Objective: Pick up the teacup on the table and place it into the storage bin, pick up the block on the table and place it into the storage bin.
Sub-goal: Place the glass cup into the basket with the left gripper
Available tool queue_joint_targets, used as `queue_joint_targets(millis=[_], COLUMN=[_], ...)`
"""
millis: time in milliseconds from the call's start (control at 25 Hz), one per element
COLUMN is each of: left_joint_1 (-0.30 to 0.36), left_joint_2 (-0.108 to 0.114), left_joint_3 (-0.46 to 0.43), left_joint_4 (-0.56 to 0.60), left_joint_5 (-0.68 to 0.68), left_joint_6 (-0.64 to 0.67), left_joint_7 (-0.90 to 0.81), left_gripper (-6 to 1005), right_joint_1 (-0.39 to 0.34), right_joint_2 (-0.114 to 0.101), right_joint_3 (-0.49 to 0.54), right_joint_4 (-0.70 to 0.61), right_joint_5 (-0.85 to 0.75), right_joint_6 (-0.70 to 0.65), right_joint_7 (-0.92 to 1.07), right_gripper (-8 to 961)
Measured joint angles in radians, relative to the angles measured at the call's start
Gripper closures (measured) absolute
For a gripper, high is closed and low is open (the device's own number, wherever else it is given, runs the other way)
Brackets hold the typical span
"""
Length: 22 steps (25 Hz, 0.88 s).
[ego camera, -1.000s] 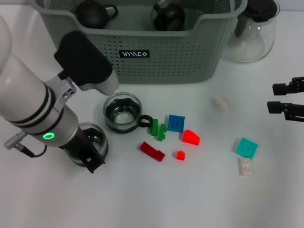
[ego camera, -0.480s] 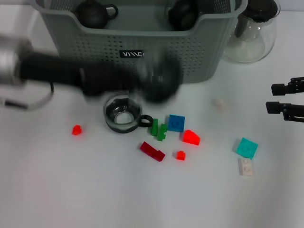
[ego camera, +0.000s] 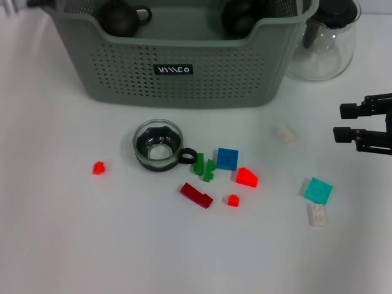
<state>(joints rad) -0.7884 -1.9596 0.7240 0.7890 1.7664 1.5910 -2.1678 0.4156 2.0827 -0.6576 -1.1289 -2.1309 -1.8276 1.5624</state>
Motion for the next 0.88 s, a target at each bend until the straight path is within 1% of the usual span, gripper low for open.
queue_joint_targets(millis=[80, 160, 200, 280, 400, 520, 600, 760, 880], left_joint_1=[-0.042, -0.081, -0.104, -0.144, -0.219, -0.284, -0.315, -0.355, -0.359], left_joint_2=[0.014, 0.017, 0.015, 0.003, -0.025, -0.054, -0.069, -0.079, -0.084], left_joint_3=[0.076, 0.134, 0.163, 0.208, 0.277, 0.301, 0.305, 0.309, 0.311], left_joint_4=[0.070, 0.093, 0.096, 0.086, 0.033, -0.047, -0.101, -0.174, -0.183], left_joint_5=[0.123, 0.241, 0.308, 0.424, 0.616, 0.758, 0.807, 0.848, 0.850], left_joint_6=[-0.124, -0.218, -0.266, -0.344, -0.452, -0.503, -0.523, -0.549, -0.567], left_joint_7=[-0.088, -0.148, -0.174, -0.213, -0.283, -0.312, -0.314, -0.319, -0.327], left_gripper=[911, 907, 905, 901, 895, 888, 884, 876, 870], right_joint_1=[0.002, 0.003, 0.004, 0.004, 0.004, -0.003, -0.011, -0.027, -0.037], right_joint_2=[0.000, -0.001, -0.001, -0.001, 0.004, 0.009, 0.009, 0.002, -0.001], right_joint_3=[0.000, 0.000, 0.000, 0.000, 0.003, 0.028, 0.070, 0.162, 0.189], right_joint_4=[0.006, 0.013, 0.017, 0.023, 0.030, 0.073, 0.134, 0.270, 0.313], right_joint_5=[0.000, 0.000, 0.000, 0.000, 0.010, 0.054, 0.096, 0.154, 0.152], right_joint_6=[-0.006, -0.010, -0.011, -0.012, -0.024, -0.048, -0.061, -0.066, -0.062], right_joint_7=[0.000, -0.001, -0.002, -0.004, -0.024, -0.095, -0.174, -0.314, -0.356], right_gripper=[466, 466, 465, 465, 465, 465, 465, 466, 466])
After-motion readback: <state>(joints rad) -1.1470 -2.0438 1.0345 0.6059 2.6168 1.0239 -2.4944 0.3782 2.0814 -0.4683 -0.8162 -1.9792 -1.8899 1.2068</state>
